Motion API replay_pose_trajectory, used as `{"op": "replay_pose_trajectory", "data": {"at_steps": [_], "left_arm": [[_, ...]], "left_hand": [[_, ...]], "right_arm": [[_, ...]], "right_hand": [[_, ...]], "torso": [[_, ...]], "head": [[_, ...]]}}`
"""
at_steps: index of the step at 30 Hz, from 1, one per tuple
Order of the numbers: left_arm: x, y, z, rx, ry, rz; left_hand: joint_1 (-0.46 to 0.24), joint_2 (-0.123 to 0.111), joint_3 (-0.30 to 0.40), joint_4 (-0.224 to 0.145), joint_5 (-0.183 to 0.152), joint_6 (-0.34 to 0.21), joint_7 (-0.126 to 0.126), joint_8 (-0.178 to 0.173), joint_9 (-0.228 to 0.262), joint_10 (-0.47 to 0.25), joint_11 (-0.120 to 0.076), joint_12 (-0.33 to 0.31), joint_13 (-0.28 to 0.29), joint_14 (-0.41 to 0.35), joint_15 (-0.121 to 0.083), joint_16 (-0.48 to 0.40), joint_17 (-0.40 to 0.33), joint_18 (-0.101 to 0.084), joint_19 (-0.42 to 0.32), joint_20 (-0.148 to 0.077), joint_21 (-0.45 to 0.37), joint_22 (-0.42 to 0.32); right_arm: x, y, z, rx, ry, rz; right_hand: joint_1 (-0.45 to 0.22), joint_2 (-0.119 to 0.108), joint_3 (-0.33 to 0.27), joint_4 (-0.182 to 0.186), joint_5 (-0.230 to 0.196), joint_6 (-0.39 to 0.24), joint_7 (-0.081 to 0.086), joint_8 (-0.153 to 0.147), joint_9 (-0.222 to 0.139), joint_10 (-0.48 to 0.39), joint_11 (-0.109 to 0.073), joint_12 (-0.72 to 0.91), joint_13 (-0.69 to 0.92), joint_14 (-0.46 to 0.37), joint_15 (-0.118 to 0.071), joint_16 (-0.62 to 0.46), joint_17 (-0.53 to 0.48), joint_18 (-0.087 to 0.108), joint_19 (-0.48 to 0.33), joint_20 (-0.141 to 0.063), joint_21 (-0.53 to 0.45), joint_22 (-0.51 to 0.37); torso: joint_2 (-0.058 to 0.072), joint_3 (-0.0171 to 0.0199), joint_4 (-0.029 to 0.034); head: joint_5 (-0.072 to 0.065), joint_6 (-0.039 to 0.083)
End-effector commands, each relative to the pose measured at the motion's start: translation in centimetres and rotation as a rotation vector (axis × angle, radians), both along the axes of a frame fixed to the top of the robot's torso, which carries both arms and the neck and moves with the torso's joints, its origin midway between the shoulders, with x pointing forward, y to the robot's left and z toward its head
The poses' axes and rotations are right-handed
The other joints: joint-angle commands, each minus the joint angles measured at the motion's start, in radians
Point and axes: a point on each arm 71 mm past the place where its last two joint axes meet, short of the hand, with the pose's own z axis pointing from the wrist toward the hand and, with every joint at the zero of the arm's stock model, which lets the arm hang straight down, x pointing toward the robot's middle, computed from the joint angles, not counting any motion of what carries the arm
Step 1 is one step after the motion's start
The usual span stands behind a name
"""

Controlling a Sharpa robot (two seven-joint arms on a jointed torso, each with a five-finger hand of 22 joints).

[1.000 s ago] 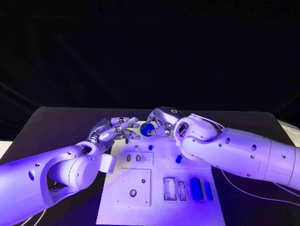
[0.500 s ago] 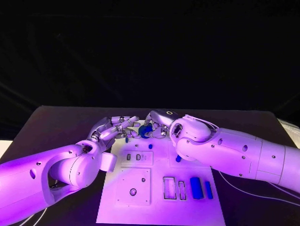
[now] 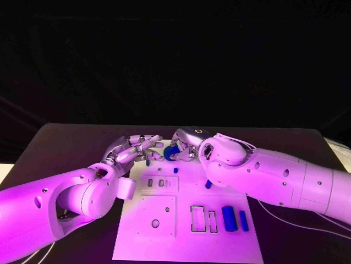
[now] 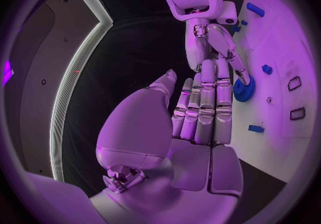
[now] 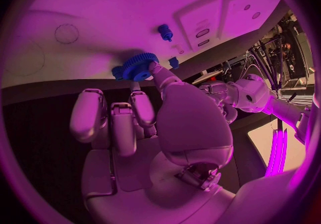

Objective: Assemble the parts on the task board

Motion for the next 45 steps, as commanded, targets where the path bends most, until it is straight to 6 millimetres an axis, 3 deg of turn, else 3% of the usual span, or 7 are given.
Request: {"op": "replay_pose_trajectory", "data": {"at_steps": [1, 18, 27, 31, 38, 42, 45], "left_arm": [[0.0, -0.2, 0.1, -0.013, -0.007, -0.022], [0.1, -0.1, 0.1, -0.012, -0.008, -0.019], [0.1, 0.0, 0.0, -0.011, -0.007, -0.017], [0.2, 0.0, 0.0, -0.010, -0.007, -0.015], [0.2, 0.5, 0.0, -0.006, -0.008, -0.005], [0.2, 0.9, 0.0, -0.004, -0.009, 0.001], [0.4, 1.0, -0.1, -0.002, -0.010, 0.007]], "left_hand": [[0.002, 0.004, 0.001, -0.003, 0.001, -0.006, -0.001, -0.004, 0.001, -0.010, 0.000, -0.006, 0.001, -0.009, -0.001, 0.005, 0.001, 0.008, -0.009, -0.001, 0.004, 0.001], [0.002, 0.004, 0.002, -0.004, 0.001, -0.006, -0.001, -0.004, 0.001, -0.010, 0.000, -0.006, 0.001, -0.009, -0.001, 0.006, 0.002, 0.008, -0.010, -0.001, 0.005, 0.001], [0.002, 0.004, 0.002, -0.004, 0.001, -0.006, -0.001, -0.004, 0.001, -0.010, 0.000, -0.006, 0.001, -0.009, -0.001, 0.006, 0.002, 0.008, -0.010, -0.001, 0.005, 0.001], [0.002, 0.004, 0.002, -0.004, 0.001, -0.006, -0.001, -0.004, 0.001, -0.010, 0.000, -0.006, 0.001, -0.009, -0.001, 0.006, 0.002, 0.008, -0.010, -0.001, 0.005, 0.001], [0.002, 0.004, 0.002, -0.004, 0.001, -0.006, -0.001, -0.004, 0.001, -0.010, 0.000, -0.006, 0.001, -0.009, -0.001, 0.006, 0.002, 0.008, -0.010, -0.001, 0.005, 0.001], [0.002, 0.003, 0.003, -0.005, 0.000, -0.007, -0.001, -0.004, 0.001, -0.010, 0.000, -0.006, 0.001, -0.011, 0.000, 0.006, 0.003, 0.008, -0.011, -0.001, 0.005, 0.001], [0.002, 0.003, 0.003, -0.005, 0.000, -0.007, -0.001, -0.004, 0.001, -0.010, 0.000, -0.006, 0.001, -0.011, 0.000, 0.006, 0.003, 0.008, -0.011, -0.001, 0.005, 0.001]], "right_arm": [[0.0, -0.1, -0.2, -0.027, 0.000, -0.014], [-0.1, 0.1, -0.2, -0.018, 0.003, 0.000], [-0.1, -0.3, -0.1, 0.000, -0.001, -0.003], [-0.4, -1.2, 0.2, 0.061, -0.026, 0.011], [-2.0, -5.8, 1.8, 0.216, -0.049, 0.101], [-2.8, -9.7, 2.7, 0.308, -0.028, 0.144], [-3.2, -11.7, 3.0, 0.340, -0.013, 0.149]], "right_hand": [[-0.007, -0.004, -0.001, 0.008, 0.001, -0.007, 0.001, -0.007, -0.003, -0.010, 0.003, -0.010, -0.006, 0.074, 0.007, -0.004, 0.106, -0.019, -0.006, 0.002, 0.000, -0.002], [-0.039, -0.044, -0.051, 0.036, 0.003, -0.093, 0.025, -0.072, -0.023, -0.057, 0.026, -0.093, -0.069, 0.075, 0.027, -0.001, 0.114, -0.017, -0.013, 0.021, -0.007, -0.011], [-0.045, -0.039, -0.066, 0.052, 0.007, -0.082, 0.024, -0.069, -0.019, -0.047, 0.026, -0.078, -0.056, 0.075, 0.028, -0.001, 0.115, -0.017, -0.012, 0.024, -0.005, -0.009], [-0.041, -0.027, -0.069, 0.060, 0.046, -0.066, 0.020, -0.063, -0.015, -0.027, 0.022, -0.047, -0.028, 0.077, 0.025, 0.004, 0.123, -0.020, -0.004, 0.022, 0.003, 0.007], [0.001, -0.012, -0.055, 0.041, 0.066, -0.061, 0.020, -0.064, -0.013, -0.011, 0.020, -0.015, 0.001, 0.079, 0.023, 0.008, 0.131, -0.022, 0.001, 0.020, 0.010, 0.018], [0.032, -0.011, -0.046, 0.020, 0.073, -0.063, 0.022, -0.067, -0.014, -0.017, 0.022, -0.022, -0.002, 0.077, 0.024, 0.004, 0.124, -0.020, -0.005, 0.020, 0.006, 0.010], [0.049, -0.013, -0.040, 0.007, 0.076, -0.072, 0.025, -0.074, -0.016, -0.024, 0.024, -0.033, -0.010, 0.075, 0.025, 0.003, 0.122, -0.019, -0.010, 0.021, 0.001, 0.002]], "torso": [[0.000, 0.0000, 0.0005], [0.001, -0.0005, 0.0009], [0.000, -0.0009, 0.0011], [0.000, 0.0001, 0.0007], [-0.006, 0.0014, -0.0121], [-0.014, 0.0058, -0.0274], [-0.018, 0.0085, -0.0320]], "head": [[-0.008, 0.001], [-0.010, -0.001], [-0.008, -0.003], [-0.009, -0.003], [-0.005, 0.001], [0.000, 0.005], [-0.001, 0.006]]}}
